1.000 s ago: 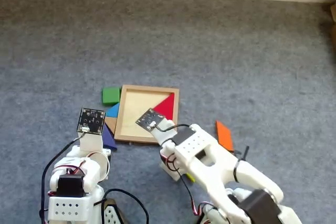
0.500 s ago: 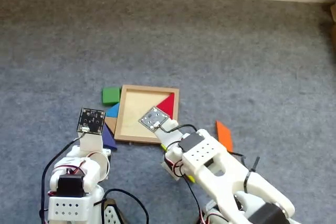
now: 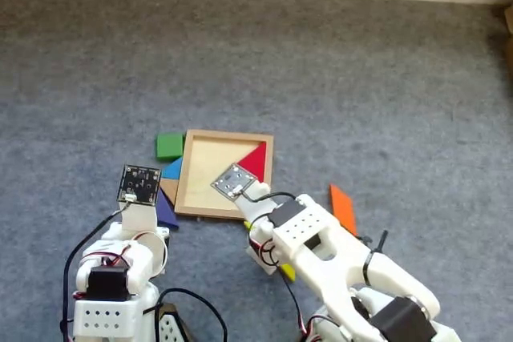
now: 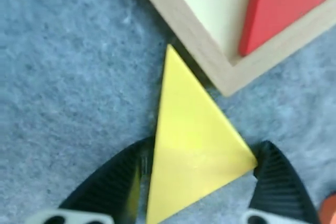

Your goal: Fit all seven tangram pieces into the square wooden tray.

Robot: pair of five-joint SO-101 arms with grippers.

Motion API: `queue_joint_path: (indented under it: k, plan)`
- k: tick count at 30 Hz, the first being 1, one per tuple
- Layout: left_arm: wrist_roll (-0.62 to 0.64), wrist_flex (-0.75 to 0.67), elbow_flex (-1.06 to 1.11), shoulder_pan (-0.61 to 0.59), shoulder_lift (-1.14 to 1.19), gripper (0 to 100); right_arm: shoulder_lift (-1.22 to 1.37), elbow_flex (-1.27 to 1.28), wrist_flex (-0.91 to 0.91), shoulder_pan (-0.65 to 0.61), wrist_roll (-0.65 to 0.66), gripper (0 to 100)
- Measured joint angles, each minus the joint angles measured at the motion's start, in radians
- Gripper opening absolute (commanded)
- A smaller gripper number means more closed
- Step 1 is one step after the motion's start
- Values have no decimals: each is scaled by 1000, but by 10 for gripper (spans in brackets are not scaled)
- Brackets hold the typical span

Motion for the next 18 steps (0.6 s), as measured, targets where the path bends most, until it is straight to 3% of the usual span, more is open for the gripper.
queue_joint_path:
  k: [18]
  plan:
    - [0, 0, 0, 0, -2, 6, -292, 66, 81, -2, 0, 210]
